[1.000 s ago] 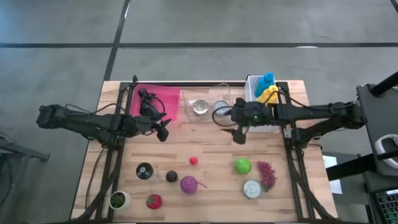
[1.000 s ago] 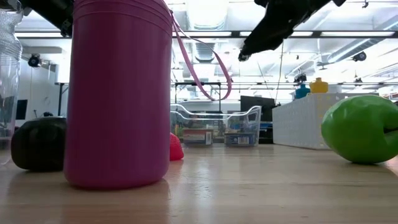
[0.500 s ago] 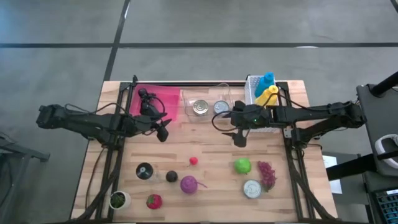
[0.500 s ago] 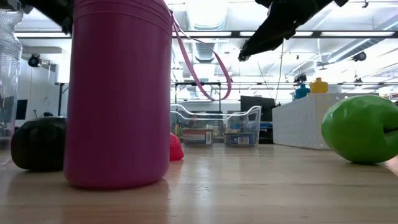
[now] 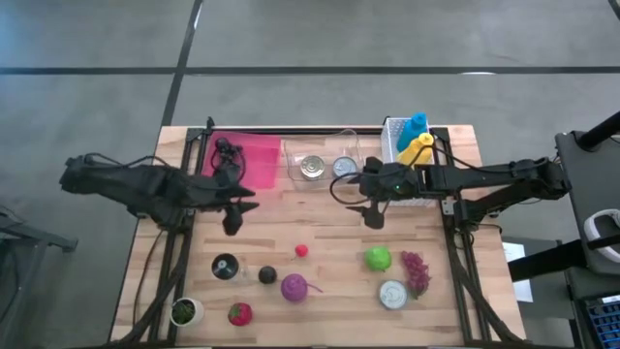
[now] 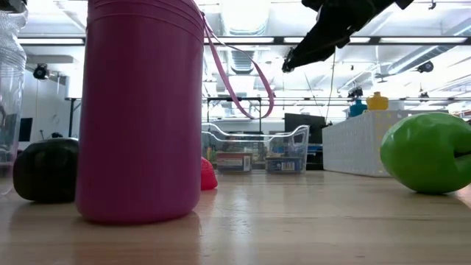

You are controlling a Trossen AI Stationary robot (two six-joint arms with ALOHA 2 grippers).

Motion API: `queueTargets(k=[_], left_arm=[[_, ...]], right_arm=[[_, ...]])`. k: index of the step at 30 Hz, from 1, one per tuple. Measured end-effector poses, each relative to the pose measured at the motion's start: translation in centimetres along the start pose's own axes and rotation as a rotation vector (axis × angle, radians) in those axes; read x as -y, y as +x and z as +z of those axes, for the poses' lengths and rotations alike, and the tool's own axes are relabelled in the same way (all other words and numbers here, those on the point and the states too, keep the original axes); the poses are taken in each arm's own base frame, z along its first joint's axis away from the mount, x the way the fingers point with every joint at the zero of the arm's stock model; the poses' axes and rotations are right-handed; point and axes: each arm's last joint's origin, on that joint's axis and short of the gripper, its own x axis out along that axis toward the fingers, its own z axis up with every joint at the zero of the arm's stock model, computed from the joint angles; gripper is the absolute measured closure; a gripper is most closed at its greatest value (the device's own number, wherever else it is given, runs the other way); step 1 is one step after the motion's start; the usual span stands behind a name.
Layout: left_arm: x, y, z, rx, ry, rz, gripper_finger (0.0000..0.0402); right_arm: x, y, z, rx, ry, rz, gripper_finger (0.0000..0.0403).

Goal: Pick & Place Food Item
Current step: Put the black water bottle into the white bin

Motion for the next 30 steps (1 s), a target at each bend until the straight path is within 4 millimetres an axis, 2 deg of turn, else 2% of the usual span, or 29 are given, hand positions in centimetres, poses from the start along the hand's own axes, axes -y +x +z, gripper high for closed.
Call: queueTargets(k=[6, 10, 14, 20, 25, 30], left_arm=[[2.9, -2.7, 0.0, -0.061, -0.055, -0.13, 0.0231], [4.9, -3.6, 0.1, -0.117, -0.035, -0.165, 0.0229], [7.2, -3.8, 0.6, -0.197, 0.024, -0.148, 0.023], [10.3, -3.3, 1.2, -0.356, 0.036, -0.031, 0.0229], [12.0, -2.8, 1.0, -0.545, -0.048, 0.059, 0.0227], [12.7, -2.1, 0.3, -0.706, -0.21, 0.106, 0.0231]], right_arm=[[0.0, 0.1, -0.2, -0.01, -0.001, 0.0, 0.0069], [0.0, 0.1, -0.4, -0.015, -0.001, 0.0, 0.0073], [0.0, 0.1, -0.3, -0.01, 0.004, 0.0, 0.0073], [0.0, 0.1, -0.3, -0.01, 0.007, 0.0, 0.0061], [0.0, 0.2, -0.4, -0.01, 0.018, 0.0, 0.0052], [0.0, 0.2, -0.4, -0.012, 0.016, 0.0, 0.0049]])
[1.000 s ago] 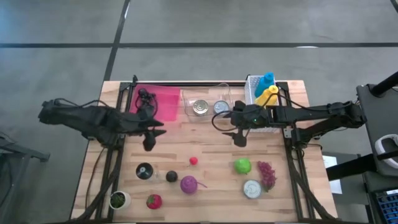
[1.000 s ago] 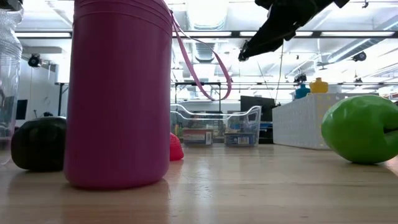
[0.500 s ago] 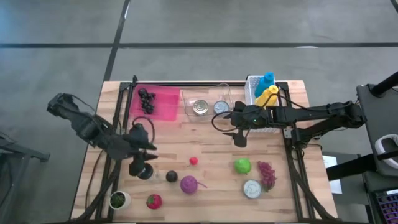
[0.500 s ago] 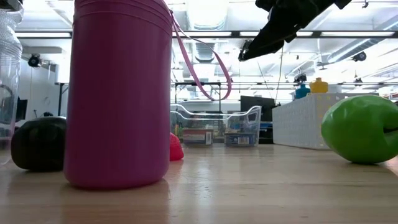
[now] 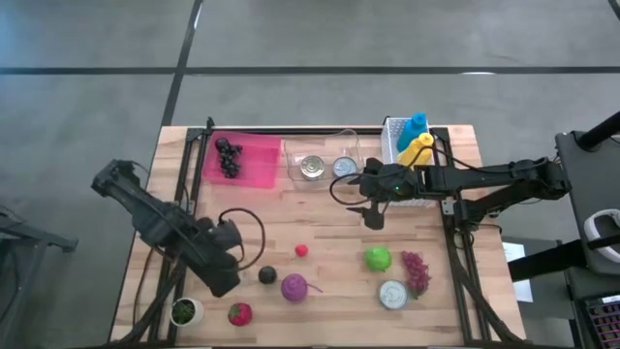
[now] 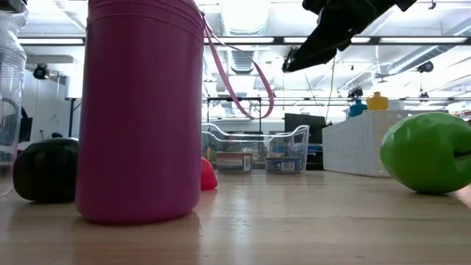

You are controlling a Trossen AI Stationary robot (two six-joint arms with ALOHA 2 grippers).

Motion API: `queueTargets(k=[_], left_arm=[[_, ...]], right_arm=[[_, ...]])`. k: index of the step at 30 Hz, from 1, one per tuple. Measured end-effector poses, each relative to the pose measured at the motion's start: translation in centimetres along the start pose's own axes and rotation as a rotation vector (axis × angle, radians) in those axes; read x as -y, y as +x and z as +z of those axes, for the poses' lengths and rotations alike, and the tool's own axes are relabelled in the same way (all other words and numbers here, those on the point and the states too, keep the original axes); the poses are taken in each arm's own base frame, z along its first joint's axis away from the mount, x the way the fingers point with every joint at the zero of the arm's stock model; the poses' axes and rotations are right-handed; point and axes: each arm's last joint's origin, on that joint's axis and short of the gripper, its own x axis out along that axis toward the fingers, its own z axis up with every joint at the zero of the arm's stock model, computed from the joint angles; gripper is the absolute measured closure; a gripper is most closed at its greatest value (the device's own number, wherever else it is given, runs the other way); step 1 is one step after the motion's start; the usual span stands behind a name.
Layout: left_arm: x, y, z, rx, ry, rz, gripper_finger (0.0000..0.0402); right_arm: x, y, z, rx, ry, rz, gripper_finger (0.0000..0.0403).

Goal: Pick & Place Food Item
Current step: Put the black water bottle into the white bin

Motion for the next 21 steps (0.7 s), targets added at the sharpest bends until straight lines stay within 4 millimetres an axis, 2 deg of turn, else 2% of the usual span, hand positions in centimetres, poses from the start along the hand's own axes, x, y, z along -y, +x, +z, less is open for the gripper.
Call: queueTargets(k=[9, 21], left_arm=[[-0.6, -0.2, -0.3, -0.022, -0.057, 0.047, 0.0229], [-1.0, 1.3, -0.6, -0.055, -0.061, 0.104, 0.023]], right_arm=[[0.0, 0.0, 0.0, 0.0, -0.002, 0.0, 0.0062], [0.0, 0.0, 0.0, 0.0, -0.003, 0.0, 0.0074]])
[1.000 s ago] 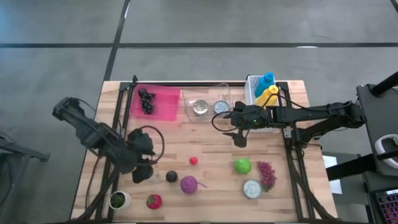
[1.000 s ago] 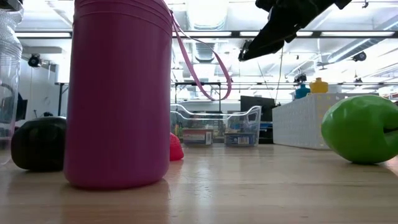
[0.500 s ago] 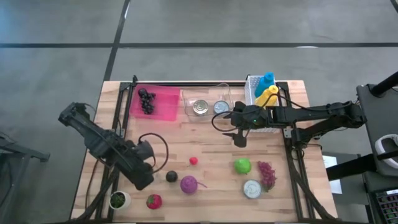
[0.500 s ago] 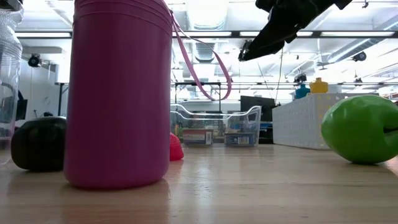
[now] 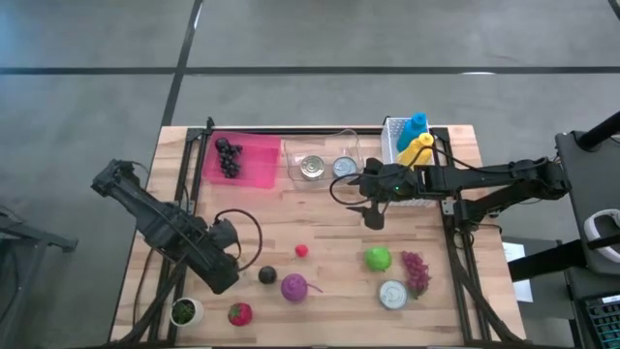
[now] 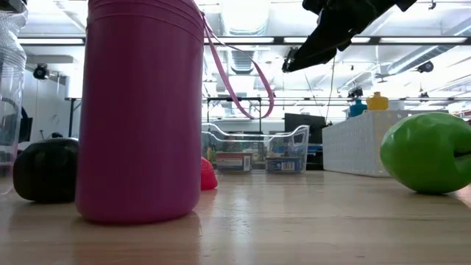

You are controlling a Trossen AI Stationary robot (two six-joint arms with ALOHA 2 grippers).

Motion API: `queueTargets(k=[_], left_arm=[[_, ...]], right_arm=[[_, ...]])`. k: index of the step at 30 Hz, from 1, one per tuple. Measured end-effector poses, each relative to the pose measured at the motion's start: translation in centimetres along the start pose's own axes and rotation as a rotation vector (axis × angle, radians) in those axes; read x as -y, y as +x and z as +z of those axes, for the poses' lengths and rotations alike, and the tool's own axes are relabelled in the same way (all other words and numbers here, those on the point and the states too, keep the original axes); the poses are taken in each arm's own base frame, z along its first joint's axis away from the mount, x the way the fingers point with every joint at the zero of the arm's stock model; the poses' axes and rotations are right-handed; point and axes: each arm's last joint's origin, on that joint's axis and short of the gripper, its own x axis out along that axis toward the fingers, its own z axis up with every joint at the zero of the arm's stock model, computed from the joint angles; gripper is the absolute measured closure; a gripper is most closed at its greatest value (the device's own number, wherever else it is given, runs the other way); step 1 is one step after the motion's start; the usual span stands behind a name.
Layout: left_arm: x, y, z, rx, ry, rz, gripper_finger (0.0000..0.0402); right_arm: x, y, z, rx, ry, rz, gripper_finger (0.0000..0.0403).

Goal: Pick & Place Food Item
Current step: Put the black water bottle into the white bin

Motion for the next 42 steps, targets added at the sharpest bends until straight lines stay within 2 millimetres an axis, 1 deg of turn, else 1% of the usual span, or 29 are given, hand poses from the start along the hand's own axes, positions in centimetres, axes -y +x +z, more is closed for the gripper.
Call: queueTargets(k=[9, 16, 24, 30, 34, 42], left_arm=[[-0.1, 1.2, -0.1, -0.01, 0.055, 0.033, 0.0231], [0.1, 1.2, 0.0, -0.003, 0.061, 0.011, 0.0229], [0.2, 1.3, 0.0, -0.002, 0.06, 0.006, 0.0232], [0.0, 2.0, -0.1, -0.007, 0.061, 0.026, 0.0241], [0.0, 2.1, -0.1, -0.014, 0.064, 0.022, 0.0259], [0.1, 2.1, -0.2, -0.025, 0.086, 0.016, 0.0334]], right_arm=[[0.0, 0.0, 0.0, 0.0, 0.0, 0.0, 0.0058], [0.0, 0.0, 0.0, 0.0, 0.0, -0.001, 0.0049], [0.0, 0.0, 0.0, 0.0, 0.0, 0.0, 0.0056], [0.0, 0.0, 0.0, -0.001, -0.006, 0.0, 0.0064], [0.0, 0.0, 0.0, 0.0, -0.008, 0.0, 0.0067], [0.0, 0.0, 0.0, -0.001, -0.009, 0.0, 0.0072]])
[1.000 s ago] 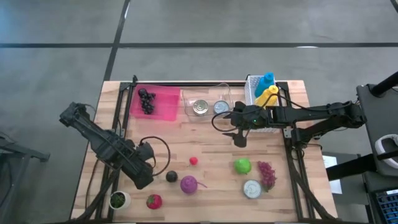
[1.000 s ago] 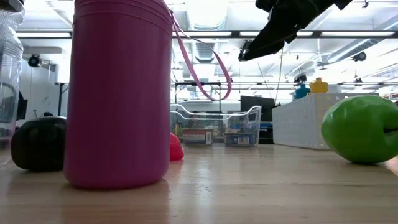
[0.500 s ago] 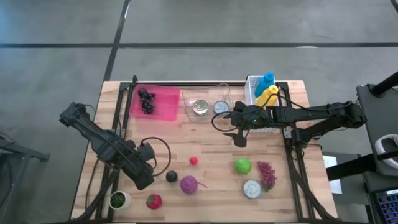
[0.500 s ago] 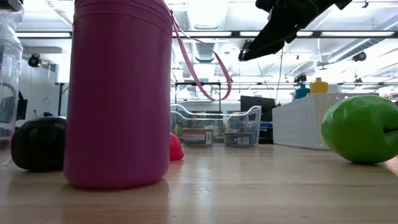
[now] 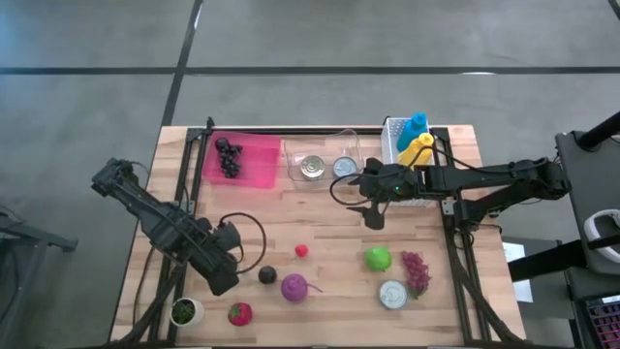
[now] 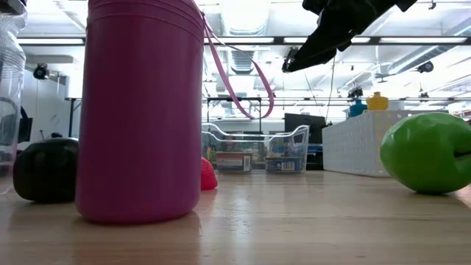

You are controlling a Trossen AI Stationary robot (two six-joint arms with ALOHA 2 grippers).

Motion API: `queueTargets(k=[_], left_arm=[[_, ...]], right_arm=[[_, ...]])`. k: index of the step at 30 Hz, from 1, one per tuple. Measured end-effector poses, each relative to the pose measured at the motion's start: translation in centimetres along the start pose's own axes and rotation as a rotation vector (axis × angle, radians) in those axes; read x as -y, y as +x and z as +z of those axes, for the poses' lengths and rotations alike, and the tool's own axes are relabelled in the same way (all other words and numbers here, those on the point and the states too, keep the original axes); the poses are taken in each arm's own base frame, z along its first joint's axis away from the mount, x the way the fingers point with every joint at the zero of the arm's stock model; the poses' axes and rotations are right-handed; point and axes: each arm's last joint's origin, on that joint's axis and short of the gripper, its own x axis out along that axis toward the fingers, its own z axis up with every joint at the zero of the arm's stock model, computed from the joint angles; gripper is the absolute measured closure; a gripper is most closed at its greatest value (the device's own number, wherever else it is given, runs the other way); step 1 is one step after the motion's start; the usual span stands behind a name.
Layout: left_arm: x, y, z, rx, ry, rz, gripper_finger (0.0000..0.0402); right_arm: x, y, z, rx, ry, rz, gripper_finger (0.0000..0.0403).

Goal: Pick & Place Food Item
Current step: Put the black water bottle into the white bin

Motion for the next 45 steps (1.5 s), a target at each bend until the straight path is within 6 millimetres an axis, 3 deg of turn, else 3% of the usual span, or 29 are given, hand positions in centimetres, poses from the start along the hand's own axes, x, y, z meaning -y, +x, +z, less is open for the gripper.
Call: queueTargets(k=[15, 37, 45], left_arm=[[0.0, 0.0, 0.0, -0.006, 0.022, -0.004, 0.0336], [-1.6, -0.9, -0.2, -0.015, 0.006, 0.019, 0.0334], [-2.1, -1.3, 0.1, -0.003, 0.019, 0.005, 0.0333]], right_arm=[[0.0, 0.0, 0.0, 0.0, -0.002, 0.0, 0.0049], [0.0, 0.0, 0.0, 0.0, -0.001, 0.0, 0.0074], [0.0, 0.0, 0.0, 0.001, -0.001, 0.0, 0.0063]])
